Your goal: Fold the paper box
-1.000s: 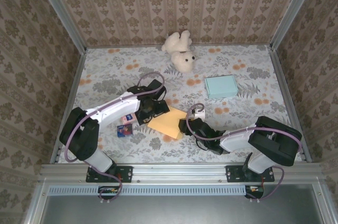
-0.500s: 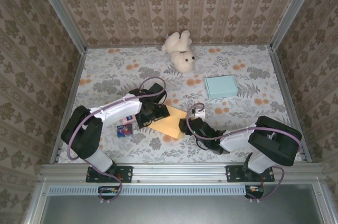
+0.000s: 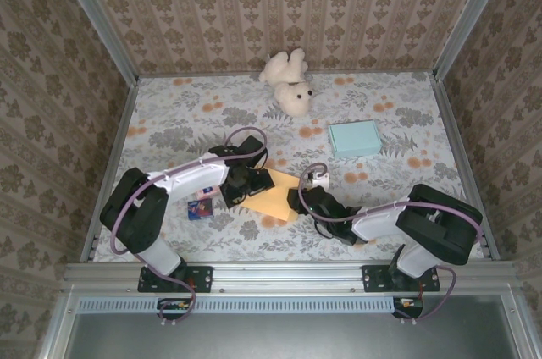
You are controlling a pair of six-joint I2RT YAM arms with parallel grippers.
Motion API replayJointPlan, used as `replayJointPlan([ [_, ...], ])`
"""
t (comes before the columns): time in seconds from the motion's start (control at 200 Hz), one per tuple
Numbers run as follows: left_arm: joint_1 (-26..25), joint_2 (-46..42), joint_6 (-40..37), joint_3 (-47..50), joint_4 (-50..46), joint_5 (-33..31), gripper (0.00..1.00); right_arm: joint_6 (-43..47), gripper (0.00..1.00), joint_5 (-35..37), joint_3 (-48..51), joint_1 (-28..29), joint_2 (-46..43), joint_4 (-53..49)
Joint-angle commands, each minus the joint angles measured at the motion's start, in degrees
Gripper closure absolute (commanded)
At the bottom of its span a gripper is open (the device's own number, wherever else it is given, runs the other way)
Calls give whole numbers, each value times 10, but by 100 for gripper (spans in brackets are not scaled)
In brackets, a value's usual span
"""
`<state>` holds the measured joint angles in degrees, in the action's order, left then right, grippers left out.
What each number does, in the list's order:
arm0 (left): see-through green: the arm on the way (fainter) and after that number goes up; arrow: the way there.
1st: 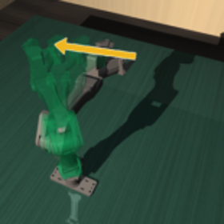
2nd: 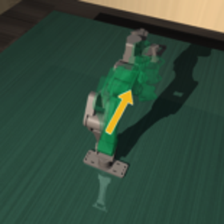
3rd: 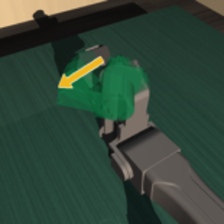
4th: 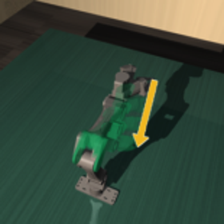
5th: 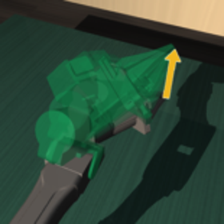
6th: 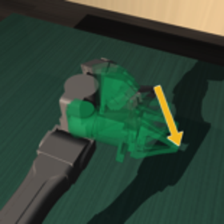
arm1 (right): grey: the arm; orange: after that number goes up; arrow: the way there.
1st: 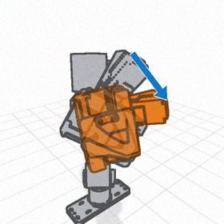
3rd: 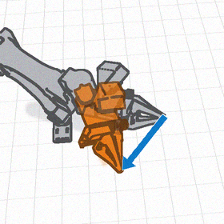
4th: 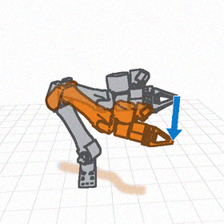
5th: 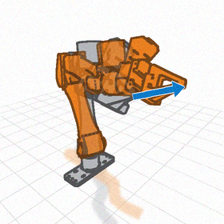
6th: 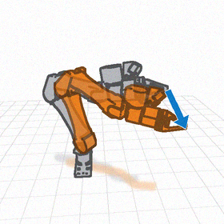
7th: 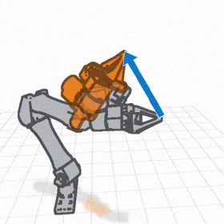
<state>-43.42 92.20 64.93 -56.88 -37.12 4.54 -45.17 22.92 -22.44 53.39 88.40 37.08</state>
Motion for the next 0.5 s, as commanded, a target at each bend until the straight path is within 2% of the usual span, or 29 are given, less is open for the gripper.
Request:
replayJointPlan([
  [0.0,-7,1,15,21,1,13,3,10,49,-14,-11,-4,19,-27],
  [0.495,-14,3,37,32,24,30,6,33,49,-57,-41,-44,62,-31],
])
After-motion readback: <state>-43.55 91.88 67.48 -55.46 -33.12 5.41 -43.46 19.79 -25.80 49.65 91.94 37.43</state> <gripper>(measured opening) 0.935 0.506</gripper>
